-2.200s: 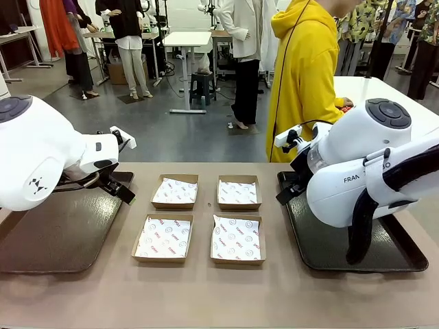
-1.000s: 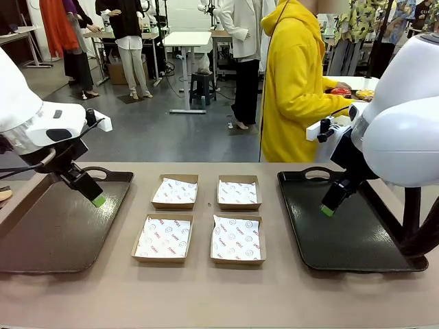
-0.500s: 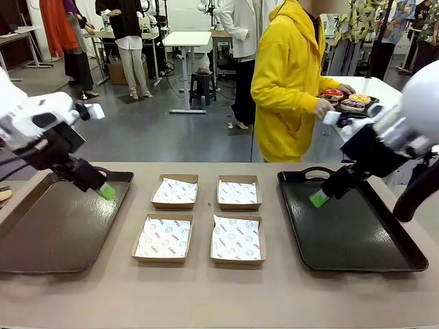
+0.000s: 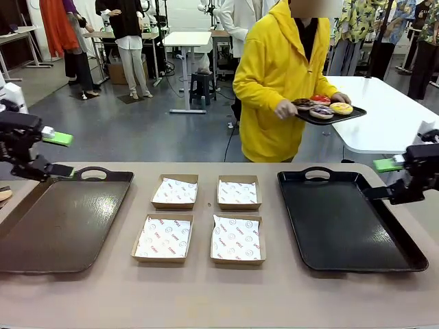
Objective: Individually package the donuts and arrange them on the tray.
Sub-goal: Pick up one Paper togo box.
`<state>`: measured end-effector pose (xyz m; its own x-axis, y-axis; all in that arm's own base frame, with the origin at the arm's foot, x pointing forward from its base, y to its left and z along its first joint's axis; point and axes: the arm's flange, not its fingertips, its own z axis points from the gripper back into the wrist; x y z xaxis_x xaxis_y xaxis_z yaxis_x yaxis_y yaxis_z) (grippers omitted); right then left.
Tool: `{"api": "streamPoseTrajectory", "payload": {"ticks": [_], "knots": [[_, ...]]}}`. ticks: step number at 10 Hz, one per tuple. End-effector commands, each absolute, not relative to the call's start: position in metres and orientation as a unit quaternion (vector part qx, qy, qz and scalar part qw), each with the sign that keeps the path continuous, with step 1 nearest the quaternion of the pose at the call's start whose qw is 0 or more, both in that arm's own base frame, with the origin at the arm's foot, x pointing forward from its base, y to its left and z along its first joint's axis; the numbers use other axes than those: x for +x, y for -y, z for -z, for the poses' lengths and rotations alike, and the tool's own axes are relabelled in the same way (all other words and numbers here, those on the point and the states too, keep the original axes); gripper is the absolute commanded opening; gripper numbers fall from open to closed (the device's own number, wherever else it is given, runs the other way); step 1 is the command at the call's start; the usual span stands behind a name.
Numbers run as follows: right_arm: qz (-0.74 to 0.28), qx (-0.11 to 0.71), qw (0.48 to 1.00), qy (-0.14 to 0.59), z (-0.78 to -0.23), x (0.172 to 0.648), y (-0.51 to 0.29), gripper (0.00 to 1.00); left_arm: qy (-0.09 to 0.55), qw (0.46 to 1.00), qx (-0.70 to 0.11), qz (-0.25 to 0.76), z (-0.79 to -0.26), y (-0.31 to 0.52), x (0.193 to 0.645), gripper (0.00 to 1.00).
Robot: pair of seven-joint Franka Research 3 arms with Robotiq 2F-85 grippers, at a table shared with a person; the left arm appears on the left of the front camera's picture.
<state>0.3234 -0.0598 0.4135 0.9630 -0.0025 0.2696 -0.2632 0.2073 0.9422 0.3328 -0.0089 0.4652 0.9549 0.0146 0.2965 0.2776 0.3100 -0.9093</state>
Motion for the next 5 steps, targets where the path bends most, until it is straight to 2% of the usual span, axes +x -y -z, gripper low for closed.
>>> {"api": "streamPoseTrajectory", "payload": {"ticks": [1, 5], "knots": [[-0.038, 0.661, 0.745, 0.081, -0.399, 0.333, 0.08, 1.0, 0.107, 0.792, -0.601, 0.028, -0.43, -0.016, 0.312, 1.0], [-0.02, 0.654, 0.748, 0.108, -0.393, 0.317, 0.122, 1.0, 0.12, 0.781, -0.612, -0.028, -0.411, -0.078, 0.293, 1.0]]}}
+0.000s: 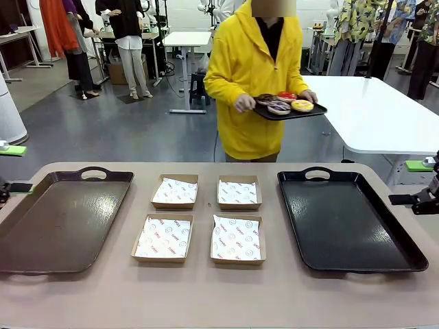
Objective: Individually package the donuts and arrange them on the tray.
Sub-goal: Pick up one Paper togo box.
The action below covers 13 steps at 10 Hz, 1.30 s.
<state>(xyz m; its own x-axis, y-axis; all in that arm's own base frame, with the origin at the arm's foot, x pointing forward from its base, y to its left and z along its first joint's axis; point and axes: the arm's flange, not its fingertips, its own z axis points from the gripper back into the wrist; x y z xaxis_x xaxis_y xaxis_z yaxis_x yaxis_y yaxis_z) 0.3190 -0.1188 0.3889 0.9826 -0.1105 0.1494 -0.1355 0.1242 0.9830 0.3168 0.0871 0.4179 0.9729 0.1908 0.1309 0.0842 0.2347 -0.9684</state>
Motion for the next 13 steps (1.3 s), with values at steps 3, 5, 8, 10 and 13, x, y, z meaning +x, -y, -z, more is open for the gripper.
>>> {"api": "streamPoseTrajectory", "payload": {"ticks": [3, 5, 8, 10, 13], "knots": [[-0.018, 0.649, 0.751, 0.121, -0.396, 0.315, 0.126, 1.0, 0.095, 0.792, -0.603, -0.007, -0.407, -0.093, 0.283, 1.0], [-0.001, 0.652, 0.75, 0.113, -0.395, 0.315, 0.133, 1.0, 0.103, 0.783, -0.612, -0.037, -0.413, -0.106, 0.3, 1.0], [-0.001, 0.652, 0.75, 0.113, -0.395, 0.315, 0.133, 1.0, 0.103, 0.783, -0.612, -0.037, -0.413, -0.106, 0.3, 1.0], [-0.001, 0.652, 0.75, 0.113, -0.395, 0.315, 0.133, 1.0, 0.103, 0.783, -0.612, -0.037, -0.413, -0.106, 0.3, 1.0], [-0.001, 0.652, 0.75, 0.113, -0.395, 0.315, 0.133, 1.0, 0.103, 0.783, -0.612, -0.037, -0.413, -0.106, 0.3, 1.0]]}}
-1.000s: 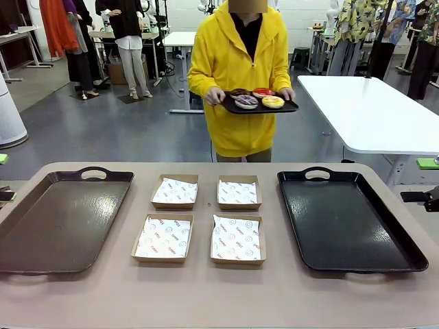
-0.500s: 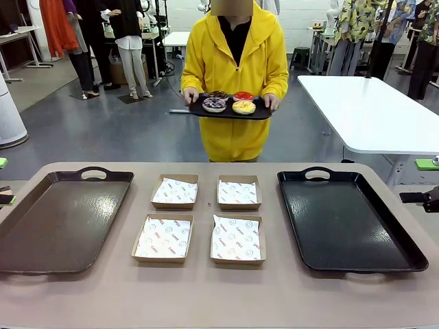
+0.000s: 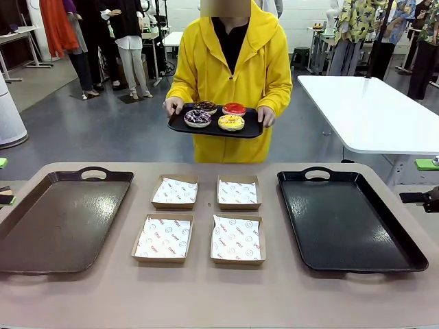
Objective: Individually package the donuts and arrange them on the tray.
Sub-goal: Pick up one Paper togo box.
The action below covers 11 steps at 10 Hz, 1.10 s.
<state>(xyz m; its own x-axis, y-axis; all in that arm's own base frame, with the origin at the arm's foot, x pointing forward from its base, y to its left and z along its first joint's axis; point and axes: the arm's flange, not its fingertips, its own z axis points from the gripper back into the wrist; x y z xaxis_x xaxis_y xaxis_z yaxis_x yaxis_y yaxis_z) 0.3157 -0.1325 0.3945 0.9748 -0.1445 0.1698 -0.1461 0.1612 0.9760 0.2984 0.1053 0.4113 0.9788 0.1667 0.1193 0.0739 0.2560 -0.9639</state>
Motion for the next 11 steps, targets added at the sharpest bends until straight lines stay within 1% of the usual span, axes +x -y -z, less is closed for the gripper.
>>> {"api": "streamPoseTrajectory", "payload": {"ticks": [1, 11], "knots": [[-0.001, 0.652, 0.75, 0.113, -0.3947, 0.3155, 0.1326, 1.0, 0.103, 0.783, -0.612, -0.037, -0.4134, -0.1058, 0.3004, 1.0], [-0.001, 0.652, 0.75, 0.113, -0.3947, 0.3155, 0.1326, 1.0, 0.103, 0.783, -0.612, -0.037, -0.4134, -0.1058, 0.3004, 1.0]]}}
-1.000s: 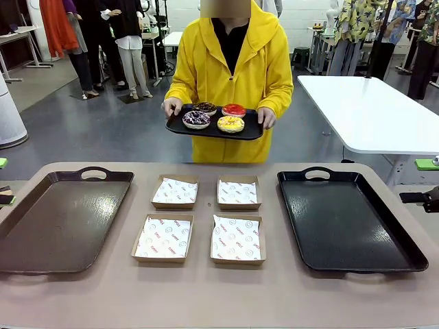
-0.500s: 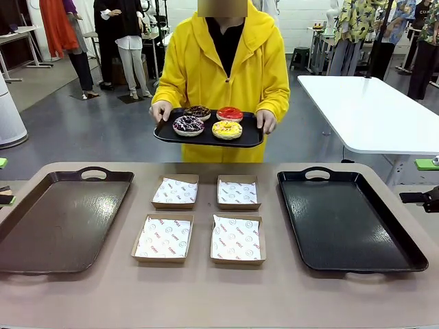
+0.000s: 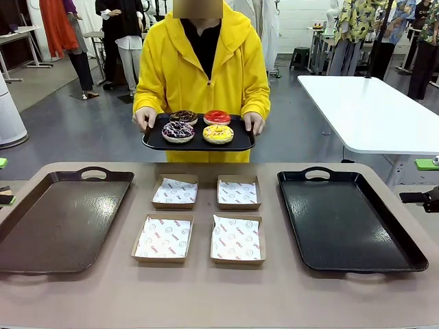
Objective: Individually package the donuts and arrange them on the tray.
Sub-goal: Pick up one Paper togo box.
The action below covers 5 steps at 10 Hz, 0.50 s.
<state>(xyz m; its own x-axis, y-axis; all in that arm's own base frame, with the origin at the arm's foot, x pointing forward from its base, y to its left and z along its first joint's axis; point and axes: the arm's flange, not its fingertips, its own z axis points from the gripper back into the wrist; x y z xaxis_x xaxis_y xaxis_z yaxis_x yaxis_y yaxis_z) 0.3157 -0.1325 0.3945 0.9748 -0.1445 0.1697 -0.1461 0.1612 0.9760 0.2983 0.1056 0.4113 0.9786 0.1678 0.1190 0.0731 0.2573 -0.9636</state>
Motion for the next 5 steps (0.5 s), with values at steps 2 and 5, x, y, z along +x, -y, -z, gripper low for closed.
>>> {"api": "streamPoseTrajectory", "payload": {"ticks": [2, 5], "knots": [[-0.001, 0.652, 0.75, 0.113, -0.3947, 0.3155, 0.1326, 1.0, 0.103, 0.783, -0.612, -0.037, -0.4134, -0.1058, 0.3004, 1.0], [-0.001, 0.652, 0.75, 0.113, -0.3947, 0.3155, 0.1326, 1.0, 0.103, 0.783, -0.612, -0.037, -0.4134, -0.1058, 0.3004, 1.0]]}}
